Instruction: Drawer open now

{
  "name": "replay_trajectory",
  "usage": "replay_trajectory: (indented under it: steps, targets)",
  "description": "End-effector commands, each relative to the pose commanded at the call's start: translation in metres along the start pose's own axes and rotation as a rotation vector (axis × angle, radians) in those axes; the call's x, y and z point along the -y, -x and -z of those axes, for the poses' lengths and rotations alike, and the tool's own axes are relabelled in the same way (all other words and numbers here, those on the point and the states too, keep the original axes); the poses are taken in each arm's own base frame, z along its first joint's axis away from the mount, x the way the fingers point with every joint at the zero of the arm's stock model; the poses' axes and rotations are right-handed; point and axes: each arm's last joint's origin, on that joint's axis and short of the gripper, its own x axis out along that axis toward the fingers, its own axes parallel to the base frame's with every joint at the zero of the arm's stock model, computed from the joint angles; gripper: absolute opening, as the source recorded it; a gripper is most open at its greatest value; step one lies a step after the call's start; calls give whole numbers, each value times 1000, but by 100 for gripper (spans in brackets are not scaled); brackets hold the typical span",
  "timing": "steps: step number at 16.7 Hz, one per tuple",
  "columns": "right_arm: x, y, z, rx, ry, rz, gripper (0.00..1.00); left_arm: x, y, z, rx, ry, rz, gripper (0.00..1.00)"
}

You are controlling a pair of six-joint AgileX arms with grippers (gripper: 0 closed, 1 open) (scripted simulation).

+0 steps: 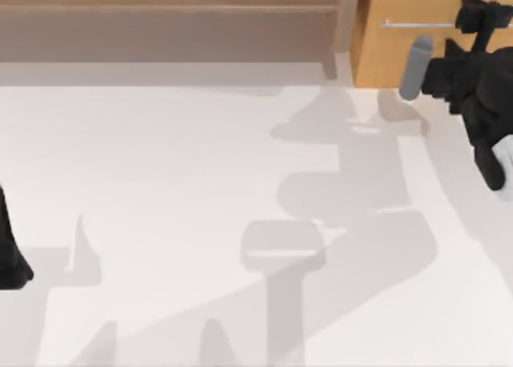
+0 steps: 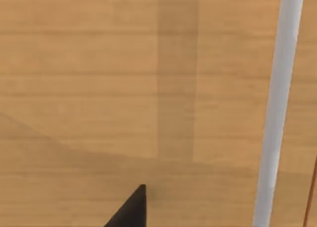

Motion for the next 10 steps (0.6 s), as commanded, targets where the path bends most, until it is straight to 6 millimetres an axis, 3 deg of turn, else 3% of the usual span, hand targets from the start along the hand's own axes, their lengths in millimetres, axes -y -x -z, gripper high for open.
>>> replay_trajectory:
  steps: [8,10]
  targets:
    - [0,0,0,0,0,0,2,0,0,0,0,0,0,100]
    - [0,0,0,0,0,0,0,0,0,0,0,0,0,100]
